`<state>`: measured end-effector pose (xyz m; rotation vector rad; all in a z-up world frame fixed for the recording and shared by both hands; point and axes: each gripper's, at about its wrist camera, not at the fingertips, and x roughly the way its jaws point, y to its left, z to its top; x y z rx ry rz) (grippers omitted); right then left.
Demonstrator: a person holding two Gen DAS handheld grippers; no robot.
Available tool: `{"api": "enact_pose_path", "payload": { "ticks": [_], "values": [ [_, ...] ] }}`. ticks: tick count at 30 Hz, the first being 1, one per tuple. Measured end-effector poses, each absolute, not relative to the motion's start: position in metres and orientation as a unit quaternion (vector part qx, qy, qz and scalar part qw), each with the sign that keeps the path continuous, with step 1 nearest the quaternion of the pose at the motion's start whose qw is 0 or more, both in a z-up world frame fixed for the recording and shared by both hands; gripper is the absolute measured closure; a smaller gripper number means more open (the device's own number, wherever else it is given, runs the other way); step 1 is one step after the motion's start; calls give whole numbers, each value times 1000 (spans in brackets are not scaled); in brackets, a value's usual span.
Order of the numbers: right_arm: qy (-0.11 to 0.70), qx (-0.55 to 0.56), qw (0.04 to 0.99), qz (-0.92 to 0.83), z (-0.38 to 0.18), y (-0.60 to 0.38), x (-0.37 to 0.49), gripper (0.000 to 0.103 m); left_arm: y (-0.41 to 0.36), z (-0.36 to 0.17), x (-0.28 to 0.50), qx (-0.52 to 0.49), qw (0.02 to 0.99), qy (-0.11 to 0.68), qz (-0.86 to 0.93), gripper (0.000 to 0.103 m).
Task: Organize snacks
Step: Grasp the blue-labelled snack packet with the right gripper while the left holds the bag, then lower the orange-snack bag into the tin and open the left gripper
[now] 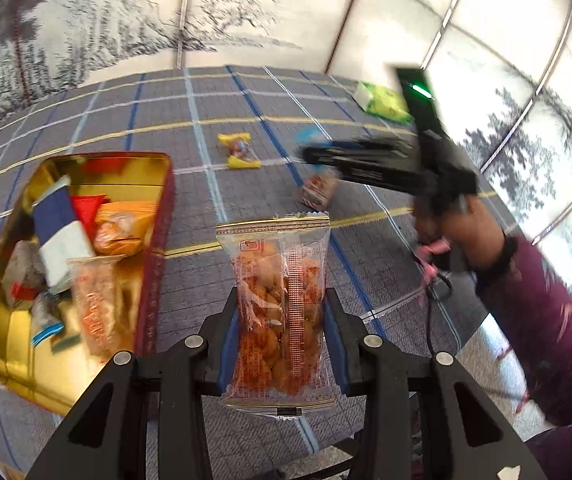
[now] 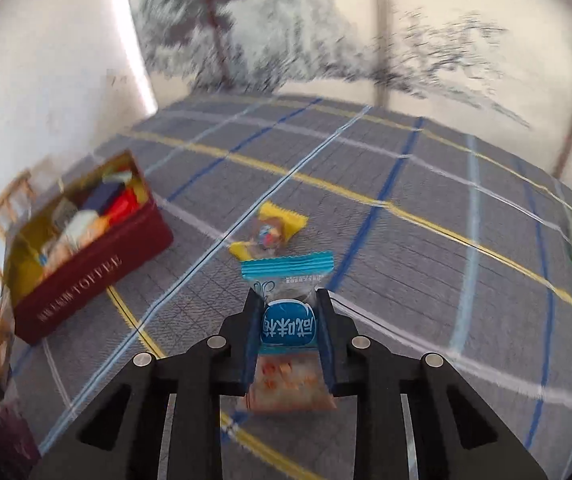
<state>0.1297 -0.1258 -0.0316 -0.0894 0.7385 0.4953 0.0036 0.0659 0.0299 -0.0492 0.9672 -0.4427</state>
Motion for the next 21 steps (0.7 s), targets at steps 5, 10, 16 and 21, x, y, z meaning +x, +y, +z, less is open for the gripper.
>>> {"api": "enact_pose_path", "payload": {
  "ticks": [5,10,16,21],
  "values": [
    [332,30,930,153,-37,-186,90,76,93,38,-1,-34,873,455,-174,69],
    [354,50,927,113,-54,-210,79,76,125,46,0,-48,885,445,-130,69],
    [346,49,931,106,-51,-213,74,76,159,37,1,-21,894,444,-64,69],
    [345,55,931,102,-51,-216,72,76,186,26,3,-31,892,450,-35,69]
  ]
}}
